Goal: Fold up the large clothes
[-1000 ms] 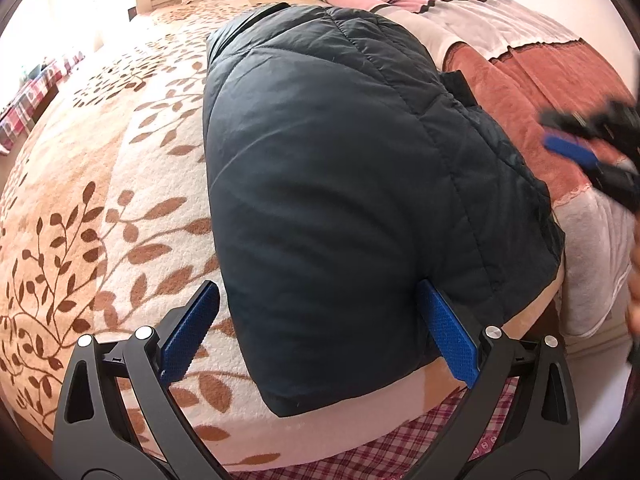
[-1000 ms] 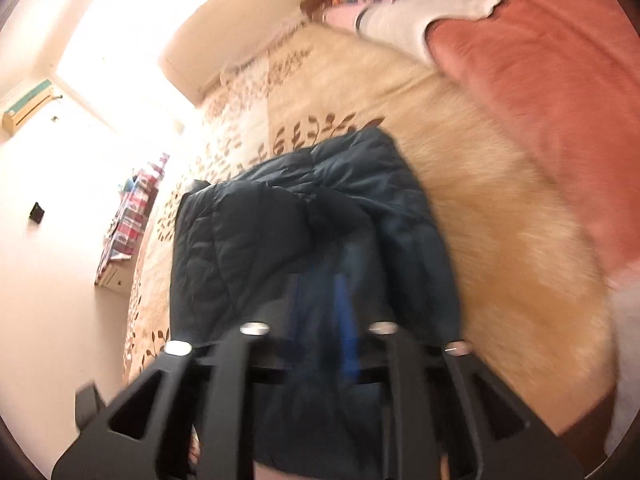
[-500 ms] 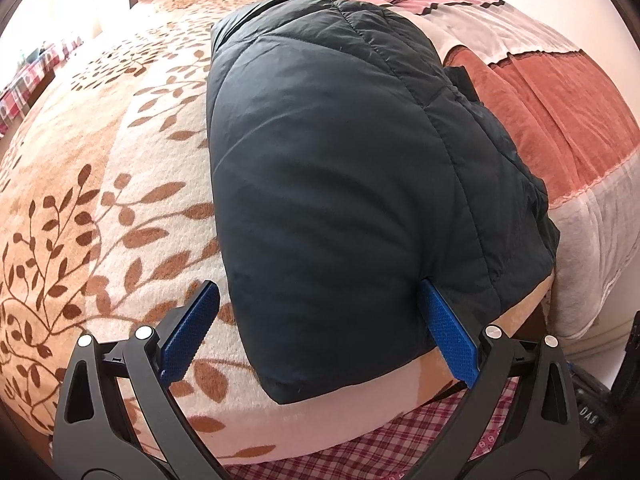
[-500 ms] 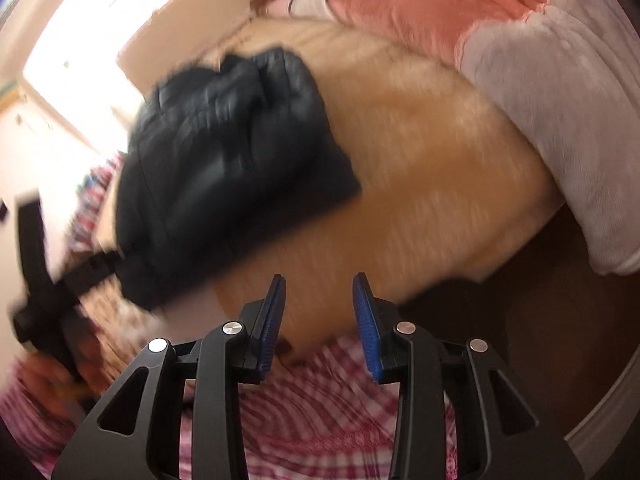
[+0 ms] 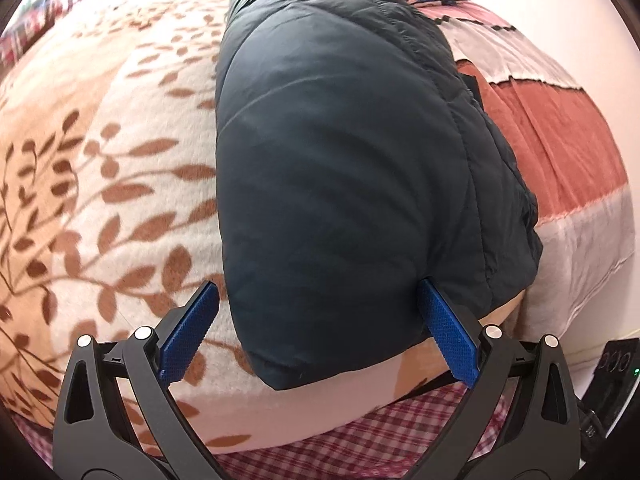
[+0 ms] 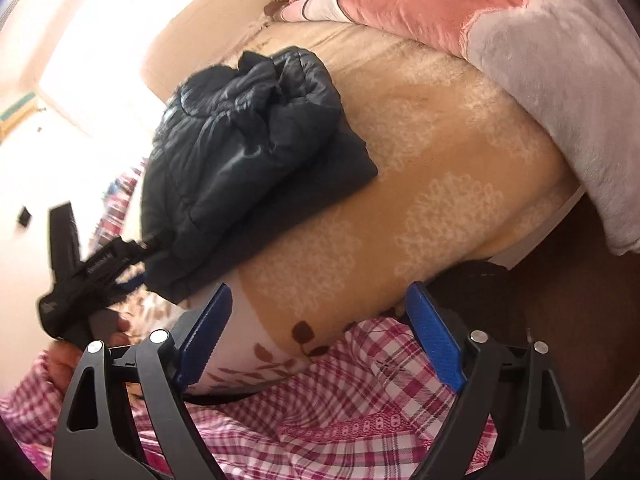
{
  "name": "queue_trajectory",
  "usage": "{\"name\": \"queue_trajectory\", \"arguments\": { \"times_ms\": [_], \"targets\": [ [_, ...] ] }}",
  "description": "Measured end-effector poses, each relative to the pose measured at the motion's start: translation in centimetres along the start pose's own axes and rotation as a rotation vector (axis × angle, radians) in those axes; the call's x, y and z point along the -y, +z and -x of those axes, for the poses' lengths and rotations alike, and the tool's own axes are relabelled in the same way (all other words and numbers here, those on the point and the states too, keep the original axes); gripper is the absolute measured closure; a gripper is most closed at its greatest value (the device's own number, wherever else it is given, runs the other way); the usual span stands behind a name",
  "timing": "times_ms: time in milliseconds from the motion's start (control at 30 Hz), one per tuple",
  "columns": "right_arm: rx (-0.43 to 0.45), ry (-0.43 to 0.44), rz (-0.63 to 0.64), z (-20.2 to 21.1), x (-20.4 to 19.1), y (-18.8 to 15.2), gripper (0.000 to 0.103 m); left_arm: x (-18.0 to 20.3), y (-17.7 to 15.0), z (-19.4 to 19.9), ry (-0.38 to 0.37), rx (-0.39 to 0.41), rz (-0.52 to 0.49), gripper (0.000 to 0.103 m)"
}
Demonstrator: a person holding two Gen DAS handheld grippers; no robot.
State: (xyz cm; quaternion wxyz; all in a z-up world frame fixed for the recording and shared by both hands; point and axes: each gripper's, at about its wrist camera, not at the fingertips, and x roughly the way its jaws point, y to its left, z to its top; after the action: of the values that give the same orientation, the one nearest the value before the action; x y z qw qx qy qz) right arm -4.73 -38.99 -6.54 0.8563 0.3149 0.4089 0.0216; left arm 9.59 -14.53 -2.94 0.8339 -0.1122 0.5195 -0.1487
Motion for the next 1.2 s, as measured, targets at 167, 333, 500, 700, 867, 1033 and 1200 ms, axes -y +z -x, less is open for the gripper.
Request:
{"name": "queue_trajectory", "arguments": {
  "times_ms": [167, 333, 500, 700, 867, 1033, 1200],
  "targets": [
    [0.021, 0.035, -0.020, 0.7, 0.4, -0.1, 0.018, -0.8, -0.5, -0.7, -0.061, -0.040, 0.037, 0.004],
    [0.047, 0.001, 0.055, 1.6, -0.4, 1.1, 0.018, -1.6, -0.8, -0.2, -0.095, -0.055, 0.052, 0.005],
    [0.033, 0.053, 0.114, 1.7, -0.9, 3.7, 0.018, -3.4, 1.0, 2.5, -0.171, 0.020, 0.104, 0.005],
    [0.006, 0.202, 0.029, 0.9, 0.3, 8.3, 0.018, -6.2, 1.8, 3.1, -0.315, -0.015, 0.272, 0.005],
    [-0.058, 0.256, -0.052, -1.5, 1.7, 10.5, 0.016, -5.0, 1.1, 1.8, -0.320, -0.074, 0.253, 0.005],
    [-0.112, 0.254, -0.111, -3.8, 2.8, 12.0, 0.008, -3.7, 1.5, 0.7, -0.280, -0.096, 0.190, 0.005],
    [-0.169, 0.211, -0.087, -6.3, 2.7, 12.6, 0.008, -2.8, 2.4, 0.0, -0.230, -0.093, 0.117, 0.005]
  ]
}}
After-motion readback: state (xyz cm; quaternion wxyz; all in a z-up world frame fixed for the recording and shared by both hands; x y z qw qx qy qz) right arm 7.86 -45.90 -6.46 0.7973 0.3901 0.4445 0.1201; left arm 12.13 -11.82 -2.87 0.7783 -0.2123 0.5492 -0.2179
